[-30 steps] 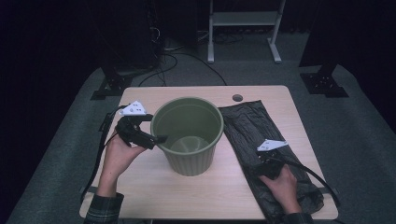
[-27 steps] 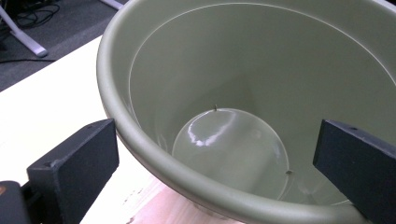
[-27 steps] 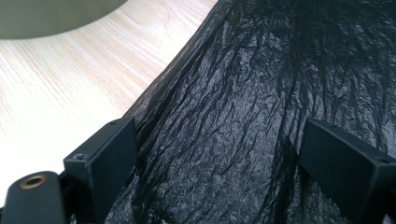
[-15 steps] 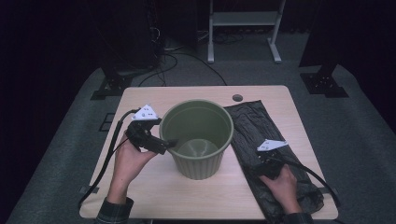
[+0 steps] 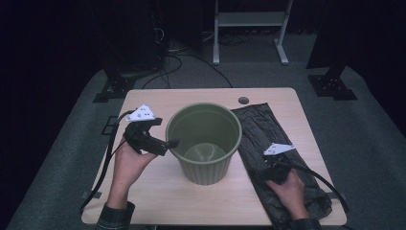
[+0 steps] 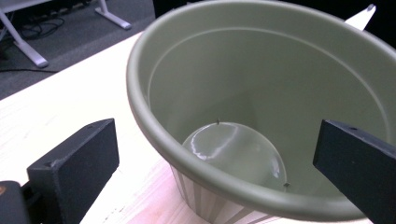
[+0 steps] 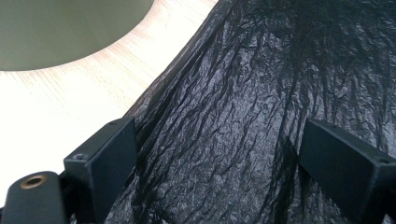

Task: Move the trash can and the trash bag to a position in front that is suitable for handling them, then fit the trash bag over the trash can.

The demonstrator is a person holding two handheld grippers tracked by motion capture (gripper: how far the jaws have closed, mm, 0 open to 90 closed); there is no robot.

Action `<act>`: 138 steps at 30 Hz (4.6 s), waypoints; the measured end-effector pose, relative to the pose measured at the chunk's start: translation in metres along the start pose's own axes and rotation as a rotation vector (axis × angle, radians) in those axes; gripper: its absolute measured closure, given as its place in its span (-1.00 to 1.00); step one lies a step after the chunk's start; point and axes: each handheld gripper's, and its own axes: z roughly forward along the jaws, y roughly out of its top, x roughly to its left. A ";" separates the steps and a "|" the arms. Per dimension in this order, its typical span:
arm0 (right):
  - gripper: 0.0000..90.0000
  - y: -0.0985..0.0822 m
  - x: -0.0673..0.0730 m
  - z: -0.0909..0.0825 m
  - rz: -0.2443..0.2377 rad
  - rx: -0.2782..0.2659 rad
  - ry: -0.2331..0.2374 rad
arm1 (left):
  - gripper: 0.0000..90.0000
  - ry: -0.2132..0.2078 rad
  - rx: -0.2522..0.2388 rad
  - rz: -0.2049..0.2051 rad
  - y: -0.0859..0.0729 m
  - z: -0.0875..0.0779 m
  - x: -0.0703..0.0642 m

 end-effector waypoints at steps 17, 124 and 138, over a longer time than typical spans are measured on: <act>-0.78 0.000 0.000 0.000 -0.004 -0.001 0.004 | -1.00 0.041 -0.048 -0.029 -0.032 -0.034 -0.016; -0.79 0.000 -0.089 -0.038 0.153 0.031 -0.148 | -1.00 0.059 0.221 -0.001 -0.179 0.057 0.002; -0.47 -0.009 -0.092 -0.025 0.159 0.071 -0.158 | -1.00 0.060 0.220 -0.003 -0.179 0.057 0.002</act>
